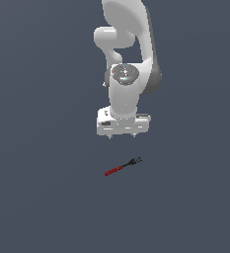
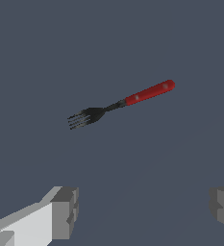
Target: Pick up the object and move it to a goal position.
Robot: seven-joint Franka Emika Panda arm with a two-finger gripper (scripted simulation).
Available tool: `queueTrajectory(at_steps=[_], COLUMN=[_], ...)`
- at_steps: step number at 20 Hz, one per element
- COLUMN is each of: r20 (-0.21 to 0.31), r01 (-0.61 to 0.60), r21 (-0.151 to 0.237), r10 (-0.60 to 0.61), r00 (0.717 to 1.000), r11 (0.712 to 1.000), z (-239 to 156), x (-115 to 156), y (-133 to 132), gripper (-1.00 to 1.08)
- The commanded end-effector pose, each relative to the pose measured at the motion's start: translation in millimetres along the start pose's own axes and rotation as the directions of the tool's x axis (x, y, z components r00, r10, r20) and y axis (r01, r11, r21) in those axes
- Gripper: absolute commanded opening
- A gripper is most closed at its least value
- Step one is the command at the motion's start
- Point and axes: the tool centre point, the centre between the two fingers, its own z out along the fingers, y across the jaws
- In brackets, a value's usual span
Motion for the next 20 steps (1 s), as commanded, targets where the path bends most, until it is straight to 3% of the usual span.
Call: queueTrajectory(at_steps=[1,10,20], r20=[0.0,0.0,0.0], r01=[0.0,0.034,-0.002], r21=[0.0,0.022,0.023], r10=[0.0,-0.034,0.002], r00=[1.0,0.999,1.0], r11=[1.0,0.999,1.0], z=[0,-2,0], x=[0,3,6], y=[0,-38,-37], gripper=[1.0,1.0,1.0])
